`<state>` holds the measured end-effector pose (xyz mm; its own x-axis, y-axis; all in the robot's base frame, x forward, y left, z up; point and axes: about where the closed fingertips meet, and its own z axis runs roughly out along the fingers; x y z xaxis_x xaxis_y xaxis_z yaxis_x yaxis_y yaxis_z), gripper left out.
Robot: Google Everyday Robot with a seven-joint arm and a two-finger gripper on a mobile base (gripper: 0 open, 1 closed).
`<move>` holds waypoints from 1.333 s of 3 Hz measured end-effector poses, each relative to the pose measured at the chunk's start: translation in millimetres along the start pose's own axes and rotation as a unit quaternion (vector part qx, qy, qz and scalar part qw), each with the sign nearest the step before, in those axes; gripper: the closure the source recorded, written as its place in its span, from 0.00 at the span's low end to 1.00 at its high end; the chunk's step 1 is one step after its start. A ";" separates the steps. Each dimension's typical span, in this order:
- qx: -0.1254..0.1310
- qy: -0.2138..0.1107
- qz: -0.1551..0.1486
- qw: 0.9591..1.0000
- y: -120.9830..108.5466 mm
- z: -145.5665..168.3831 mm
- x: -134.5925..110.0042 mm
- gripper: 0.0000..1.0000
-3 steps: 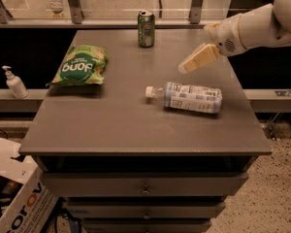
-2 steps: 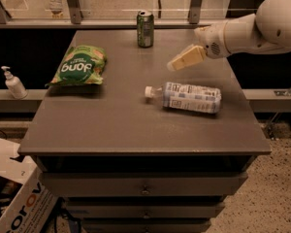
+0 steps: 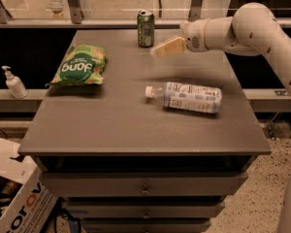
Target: Move green can near blue plastic bottle
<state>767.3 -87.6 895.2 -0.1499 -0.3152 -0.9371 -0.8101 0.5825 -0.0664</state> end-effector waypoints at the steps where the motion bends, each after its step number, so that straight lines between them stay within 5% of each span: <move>1: 0.001 -0.023 0.003 1.000 -13.9 24.1 -14.0 0.00; 4: 0.016 -0.013 -0.003 1.000 -37.5 95.1 -18.4 0.00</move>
Offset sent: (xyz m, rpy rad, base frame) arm 0.0809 0.0404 0.0097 0.0588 -0.0613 -0.0085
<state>854.3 -32.4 882.4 -0.1293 -0.2998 -0.9452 -0.7918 0.6050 -0.0836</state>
